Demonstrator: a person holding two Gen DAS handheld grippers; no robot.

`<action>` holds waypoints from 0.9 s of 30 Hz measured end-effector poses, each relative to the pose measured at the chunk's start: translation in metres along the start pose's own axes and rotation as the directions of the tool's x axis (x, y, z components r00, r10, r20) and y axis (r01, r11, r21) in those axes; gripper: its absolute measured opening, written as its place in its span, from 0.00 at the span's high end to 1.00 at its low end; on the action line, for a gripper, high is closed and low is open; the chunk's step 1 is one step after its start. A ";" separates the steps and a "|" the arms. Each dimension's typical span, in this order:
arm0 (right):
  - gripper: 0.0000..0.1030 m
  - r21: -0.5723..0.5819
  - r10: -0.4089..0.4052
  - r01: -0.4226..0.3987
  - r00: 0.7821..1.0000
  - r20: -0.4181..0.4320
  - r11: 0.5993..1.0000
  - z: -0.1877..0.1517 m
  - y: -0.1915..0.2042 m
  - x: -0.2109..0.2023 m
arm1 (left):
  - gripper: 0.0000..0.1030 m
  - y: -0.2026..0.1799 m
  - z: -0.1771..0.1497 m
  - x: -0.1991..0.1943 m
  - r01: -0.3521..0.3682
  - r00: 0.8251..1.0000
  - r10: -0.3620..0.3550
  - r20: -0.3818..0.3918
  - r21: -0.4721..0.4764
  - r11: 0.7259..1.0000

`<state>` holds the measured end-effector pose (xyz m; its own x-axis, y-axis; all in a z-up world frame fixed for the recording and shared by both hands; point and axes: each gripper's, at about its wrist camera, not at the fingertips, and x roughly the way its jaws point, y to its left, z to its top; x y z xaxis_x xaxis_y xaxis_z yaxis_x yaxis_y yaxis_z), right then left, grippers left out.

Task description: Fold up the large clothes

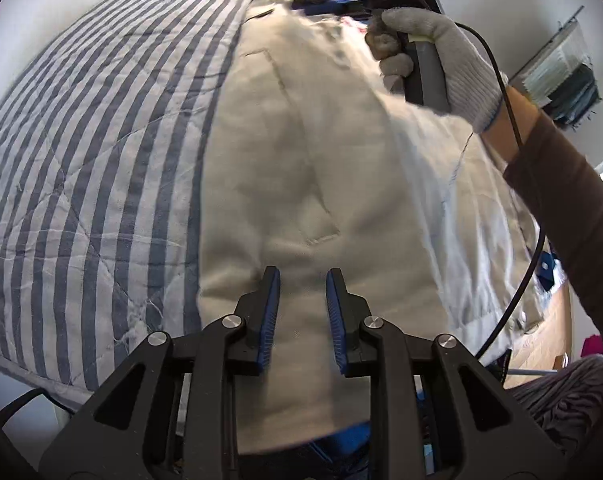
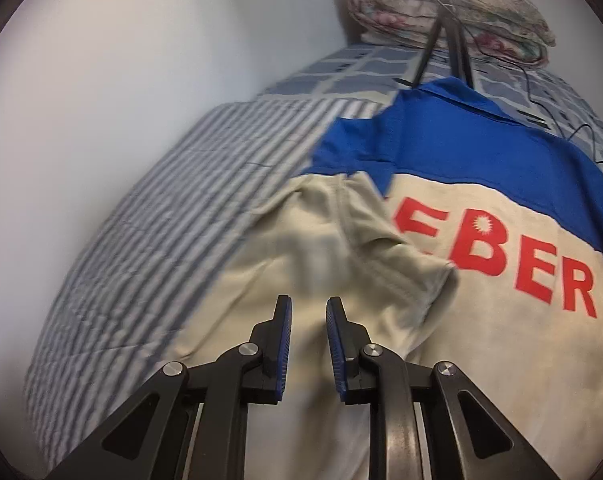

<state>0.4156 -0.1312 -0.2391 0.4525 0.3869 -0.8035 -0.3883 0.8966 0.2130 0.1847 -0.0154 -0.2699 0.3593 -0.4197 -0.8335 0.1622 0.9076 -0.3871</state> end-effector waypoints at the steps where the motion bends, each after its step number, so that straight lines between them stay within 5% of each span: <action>1: 0.81 -0.035 0.032 -0.033 0.999 -0.014 0.999 -0.007 0.014 -0.005 | 0.79 0.000 -0.002 -0.002 0.007 1.000 -0.007 0.000 0.007 1.000; 6: 0.82 -0.174 0.024 -0.048 0.990 -0.138 0.984 -0.050 0.061 0.004 | 0.79 -0.003 -0.009 -0.001 0.009 1.000 -0.008 -0.019 0.042 0.999; 11: 0.83 -0.106 -0.020 0.005 0.990 -0.139 0.994 -0.069 0.060 0.008 | 0.79 0.000 -0.021 0.004 0.026 0.999 -0.025 -0.031 0.027 0.999; 13: 0.83 -0.072 -0.014 0.005 0.991 -0.131 0.997 -0.072 0.061 -0.011 | 0.79 0.000 -0.023 -0.010 0.032 0.999 -0.030 -0.032 0.051 0.998; 20: 0.79 -0.046 0.089 -0.092 0.994 -0.055 0.995 -0.126 0.072 -0.126 | 0.79 0.037 -0.014 -0.082 0.075 0.987 -0.073 0.142 -0.010 0.997; 27: 0.79 -0.086 0.151 -0.164 0.979 -0.140 0.983 -0.216 0.110 -0.169 | 0.79 0.026 -0.027 -0.052 0.092 0.995 -0.092 0.032 0.024 0.996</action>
<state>0.1228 -0.1443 -0.2000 0.2715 0.4835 -0.8322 -0.5249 0.7991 0.2930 0.1451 0.0299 -0.2475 0.3717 -0.5014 -0.7813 0.2161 0.8652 -0.4525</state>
